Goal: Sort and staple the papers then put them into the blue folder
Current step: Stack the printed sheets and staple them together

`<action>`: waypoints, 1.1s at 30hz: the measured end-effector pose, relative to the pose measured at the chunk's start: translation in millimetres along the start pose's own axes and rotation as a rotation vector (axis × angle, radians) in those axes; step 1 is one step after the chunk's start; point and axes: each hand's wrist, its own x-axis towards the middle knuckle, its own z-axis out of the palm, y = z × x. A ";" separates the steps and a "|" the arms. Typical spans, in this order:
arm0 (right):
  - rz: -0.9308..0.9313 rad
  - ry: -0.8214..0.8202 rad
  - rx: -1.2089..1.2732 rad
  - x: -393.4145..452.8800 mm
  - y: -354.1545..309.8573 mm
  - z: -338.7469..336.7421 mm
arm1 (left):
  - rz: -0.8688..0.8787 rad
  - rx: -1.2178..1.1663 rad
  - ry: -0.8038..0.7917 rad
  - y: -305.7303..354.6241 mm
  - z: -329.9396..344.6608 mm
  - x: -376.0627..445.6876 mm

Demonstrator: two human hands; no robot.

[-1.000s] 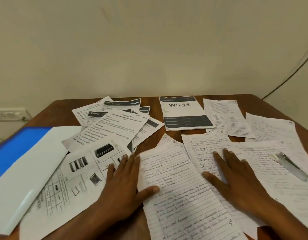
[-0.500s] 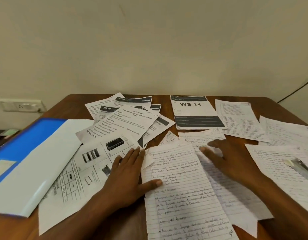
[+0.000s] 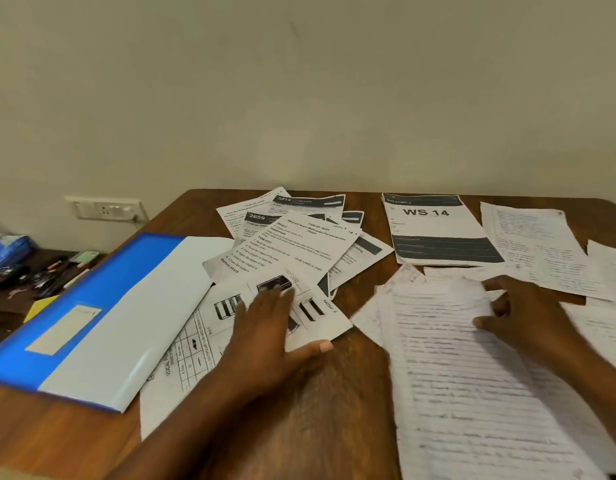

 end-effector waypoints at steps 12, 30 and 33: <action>-0.007 0.123 -0.715 15.5 2.4 -27.1 | -0.032 0.065 -0.159 38.5 21.7 2.3; -0.774 -0.249 -0.192 -1.9 -115.9 117.5 | -0.398 0.066 0.238 -46.3 -29.1 120.1; -0.784 -0.245 -0.165 -3.6 -114.1 117.1 | -0.402 0.082 0.259 -54.1 -17.7 123.8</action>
